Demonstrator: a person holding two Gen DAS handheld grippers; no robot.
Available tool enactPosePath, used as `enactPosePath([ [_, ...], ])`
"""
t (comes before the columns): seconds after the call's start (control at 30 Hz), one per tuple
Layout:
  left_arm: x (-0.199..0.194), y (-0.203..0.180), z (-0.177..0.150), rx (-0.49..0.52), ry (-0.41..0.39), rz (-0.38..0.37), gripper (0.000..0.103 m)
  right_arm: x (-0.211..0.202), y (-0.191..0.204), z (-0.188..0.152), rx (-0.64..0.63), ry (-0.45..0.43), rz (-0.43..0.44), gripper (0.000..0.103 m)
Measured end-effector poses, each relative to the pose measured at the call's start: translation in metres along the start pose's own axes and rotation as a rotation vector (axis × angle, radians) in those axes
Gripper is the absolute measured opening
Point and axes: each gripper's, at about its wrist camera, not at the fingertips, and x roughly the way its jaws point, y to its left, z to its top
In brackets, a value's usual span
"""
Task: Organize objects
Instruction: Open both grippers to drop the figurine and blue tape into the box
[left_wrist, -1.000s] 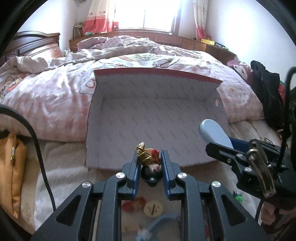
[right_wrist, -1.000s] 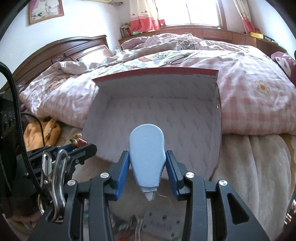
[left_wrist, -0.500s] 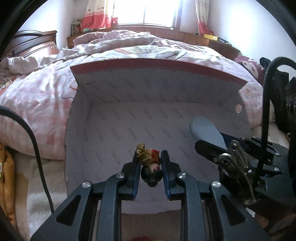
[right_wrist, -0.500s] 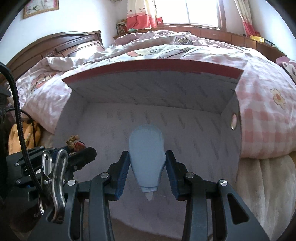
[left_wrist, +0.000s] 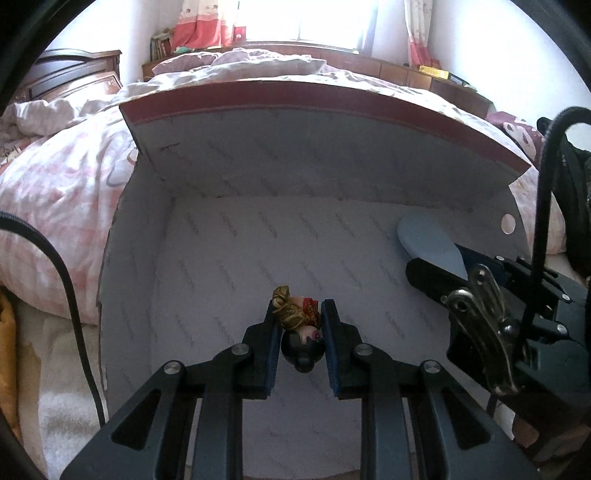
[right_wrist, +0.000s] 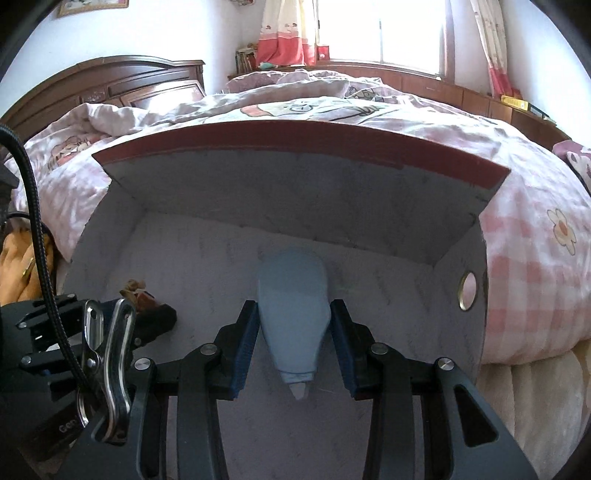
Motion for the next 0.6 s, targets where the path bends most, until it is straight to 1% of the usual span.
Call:
enactPosePath([
  [0.2,0.001,-0.002,0.001,0.006,-0.005,0.016,0.021,0.0,0.001,0.002,-0.003,0.013,0.003,0.04],
  [0.23,0.001,-0.002,0.001,0.003,-0.002,0.016,0.024,0.0,0.002,0.002,-0.006,0.014,0.002,0.04],
  [0.27,0.001,-0.002,0.001,-0.002,0.003,0.015,0.034,0.0,0.001,0.003,-0.005,0.012,0.004,0.04],
  [0.3,0.0,-0.001,0.001,-0.01,0.008,0.018,0.041,-0.001,0.0,0.003,0.001,0.01,0.008,0.041],
  [0.33,0.0,-0.001,0.003,-0.014,0.006,0.026,0.051,-0.001,-0.001,0.003,0.011,0.008,0.022,0.042],
  [0.37,-0.002,-0.001,0.002,-0.018,-0.002,0.041,0.054,-0.002,-0.002,0.003,0.015,0.009,0.025,0.044],
  [0.43,-0.006,0.002,0.001,-0.018,-0.02,0.054,0.055,-0.004,-0.002,0.003,0.019,0.009,0.031,0.046],
  [0.6,-0.013,0.005,0.002,-0.022,-0.027,0.059,0.057,-0.01,-0.001,0.004,0.034,0.005,0.032,0.049],
])
